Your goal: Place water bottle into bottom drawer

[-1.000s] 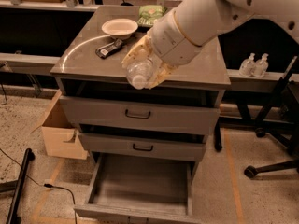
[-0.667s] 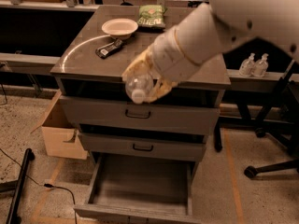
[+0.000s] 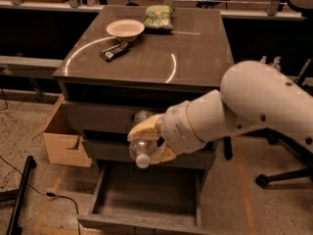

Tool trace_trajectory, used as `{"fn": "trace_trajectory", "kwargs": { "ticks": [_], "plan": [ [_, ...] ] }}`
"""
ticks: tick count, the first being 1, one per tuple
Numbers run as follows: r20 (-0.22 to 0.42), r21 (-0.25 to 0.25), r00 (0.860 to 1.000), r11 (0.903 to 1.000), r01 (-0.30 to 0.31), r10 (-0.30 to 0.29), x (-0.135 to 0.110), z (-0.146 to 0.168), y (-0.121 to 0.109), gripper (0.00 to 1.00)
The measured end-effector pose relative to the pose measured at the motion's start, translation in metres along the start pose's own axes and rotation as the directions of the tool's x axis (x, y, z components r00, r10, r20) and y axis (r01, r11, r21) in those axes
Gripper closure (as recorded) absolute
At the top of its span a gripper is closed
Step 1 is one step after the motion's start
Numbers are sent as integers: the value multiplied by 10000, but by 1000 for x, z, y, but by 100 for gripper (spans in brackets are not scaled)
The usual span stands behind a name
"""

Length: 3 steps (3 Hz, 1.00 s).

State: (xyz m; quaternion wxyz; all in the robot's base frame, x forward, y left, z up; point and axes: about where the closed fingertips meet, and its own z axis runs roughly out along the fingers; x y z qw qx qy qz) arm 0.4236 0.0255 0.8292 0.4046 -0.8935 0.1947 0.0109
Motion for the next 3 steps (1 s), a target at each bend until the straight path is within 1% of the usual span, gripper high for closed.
{"fn": "trace_trajectory", "kwargs": {
  "ticks": [1, 2, 3],
  "plan": [
    [509, -330, 9980, 9988, -369, 386, -16, 66, 61, 100],
    [777, -723, 9945, 9953, -643, 698, -8, 122, 106, 100],
    [1373, -1652, 9817, 9803, -1084, 1317, 2, 176, 157, 100]
  ]
}}
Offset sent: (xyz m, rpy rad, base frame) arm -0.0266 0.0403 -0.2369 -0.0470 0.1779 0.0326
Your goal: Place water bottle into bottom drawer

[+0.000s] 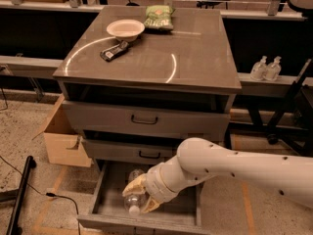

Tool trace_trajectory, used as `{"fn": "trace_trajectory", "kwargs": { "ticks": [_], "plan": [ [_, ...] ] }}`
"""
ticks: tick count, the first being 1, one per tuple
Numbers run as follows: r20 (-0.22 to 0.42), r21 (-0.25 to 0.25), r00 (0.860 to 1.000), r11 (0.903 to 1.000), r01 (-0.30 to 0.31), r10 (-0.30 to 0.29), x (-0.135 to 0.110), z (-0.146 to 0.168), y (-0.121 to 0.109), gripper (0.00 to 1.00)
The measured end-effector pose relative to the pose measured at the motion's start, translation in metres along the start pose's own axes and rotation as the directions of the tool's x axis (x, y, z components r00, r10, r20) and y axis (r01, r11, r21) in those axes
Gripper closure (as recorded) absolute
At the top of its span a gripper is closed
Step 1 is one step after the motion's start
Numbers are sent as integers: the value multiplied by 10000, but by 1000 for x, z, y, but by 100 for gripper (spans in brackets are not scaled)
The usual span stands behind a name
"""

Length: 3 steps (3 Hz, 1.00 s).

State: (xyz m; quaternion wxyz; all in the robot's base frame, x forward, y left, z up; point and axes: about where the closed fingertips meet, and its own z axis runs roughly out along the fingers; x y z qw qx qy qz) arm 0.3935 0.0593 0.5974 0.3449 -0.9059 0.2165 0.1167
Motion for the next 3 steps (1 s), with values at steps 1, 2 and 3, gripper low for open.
{"fn": "trace_trajectory", "kwargs": {
  "ticks": [1, 2, 3],
  "plan": [
    [-4, 1, 10000, 10000, -2, 2, 0, 0, 0, 100],
    [-353, 416, 9993, 9991, -70, 85, 14, 13, 7, 100],
    [-1127, 1340, 9931, 9899, 468, -317, 62, 47, 23, 100]
  ]
}}
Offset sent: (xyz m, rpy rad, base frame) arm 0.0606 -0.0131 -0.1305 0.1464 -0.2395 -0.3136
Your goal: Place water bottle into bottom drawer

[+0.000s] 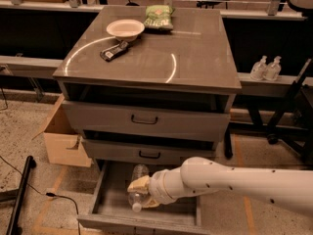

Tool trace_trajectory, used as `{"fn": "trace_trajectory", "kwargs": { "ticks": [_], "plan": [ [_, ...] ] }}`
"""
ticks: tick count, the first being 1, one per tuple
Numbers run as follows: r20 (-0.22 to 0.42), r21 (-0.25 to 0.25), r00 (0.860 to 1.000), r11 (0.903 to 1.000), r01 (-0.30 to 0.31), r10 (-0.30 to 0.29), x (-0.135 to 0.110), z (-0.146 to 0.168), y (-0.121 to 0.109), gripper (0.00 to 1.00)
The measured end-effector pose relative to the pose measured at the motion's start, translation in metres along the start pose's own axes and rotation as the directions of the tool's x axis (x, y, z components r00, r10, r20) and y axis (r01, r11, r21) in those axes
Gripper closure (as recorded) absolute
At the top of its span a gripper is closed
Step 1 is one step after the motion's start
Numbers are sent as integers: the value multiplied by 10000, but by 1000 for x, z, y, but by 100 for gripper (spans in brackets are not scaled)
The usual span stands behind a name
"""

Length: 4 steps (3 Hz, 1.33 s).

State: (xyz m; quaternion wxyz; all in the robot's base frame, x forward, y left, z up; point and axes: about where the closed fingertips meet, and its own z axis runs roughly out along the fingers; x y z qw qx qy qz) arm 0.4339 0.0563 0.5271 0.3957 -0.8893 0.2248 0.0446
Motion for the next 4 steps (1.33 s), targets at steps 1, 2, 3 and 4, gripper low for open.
{"fn": "trace_trajectory", "kwargs": {
  "ticks": [1, 2, 3, 4],
  "plan": [
    [-593, 894, 9976, 9951, 420, -367, 54, 40, 11, 100],
    [-427, 1278, 9991, 9918, 25, 30, 92, 88, 37, 100],
    [323, 1045, 9934, 9881, -1125, 1097, 105, 142, 88, 100],
    [598, 1029, 9831, 9786, -1784, 1730, 113, 171, 117, 100]
  ]
}}
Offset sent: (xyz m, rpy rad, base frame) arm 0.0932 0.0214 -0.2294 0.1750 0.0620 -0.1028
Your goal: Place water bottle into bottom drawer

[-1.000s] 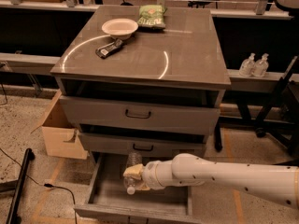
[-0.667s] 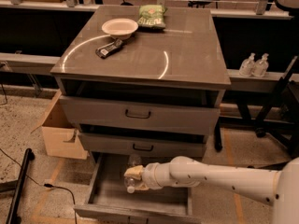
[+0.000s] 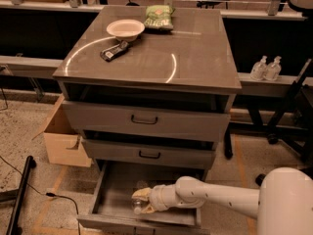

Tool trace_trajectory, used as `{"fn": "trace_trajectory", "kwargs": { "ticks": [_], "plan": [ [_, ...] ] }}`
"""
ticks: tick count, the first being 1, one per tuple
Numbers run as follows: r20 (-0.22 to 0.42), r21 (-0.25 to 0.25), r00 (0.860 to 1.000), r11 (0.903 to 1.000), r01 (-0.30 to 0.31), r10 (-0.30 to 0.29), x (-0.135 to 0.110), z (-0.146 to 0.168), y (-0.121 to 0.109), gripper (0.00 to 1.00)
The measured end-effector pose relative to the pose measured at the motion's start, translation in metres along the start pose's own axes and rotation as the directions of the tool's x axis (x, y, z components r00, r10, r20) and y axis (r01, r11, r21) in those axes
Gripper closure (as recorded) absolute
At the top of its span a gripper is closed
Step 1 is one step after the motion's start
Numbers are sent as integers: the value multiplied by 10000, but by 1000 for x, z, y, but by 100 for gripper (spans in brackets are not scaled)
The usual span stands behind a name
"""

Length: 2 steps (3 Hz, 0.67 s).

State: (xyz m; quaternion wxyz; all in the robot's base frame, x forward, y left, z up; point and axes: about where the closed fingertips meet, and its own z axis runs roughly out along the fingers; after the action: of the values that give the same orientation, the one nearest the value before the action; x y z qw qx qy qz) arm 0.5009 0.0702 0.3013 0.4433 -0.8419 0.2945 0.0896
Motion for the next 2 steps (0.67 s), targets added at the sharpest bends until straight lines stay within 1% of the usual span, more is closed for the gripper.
{"fn": "trace_trajectory", "kwargs": {
  "ticks": [1, 2],
  "plan": [
    [-339, 344, 9994, 9994, -13, 24, 21, 10, -1, 81],
    [-759, 437, 9969, 9989, -183, 216, 43, 16, -4, 58]
  ]
}}
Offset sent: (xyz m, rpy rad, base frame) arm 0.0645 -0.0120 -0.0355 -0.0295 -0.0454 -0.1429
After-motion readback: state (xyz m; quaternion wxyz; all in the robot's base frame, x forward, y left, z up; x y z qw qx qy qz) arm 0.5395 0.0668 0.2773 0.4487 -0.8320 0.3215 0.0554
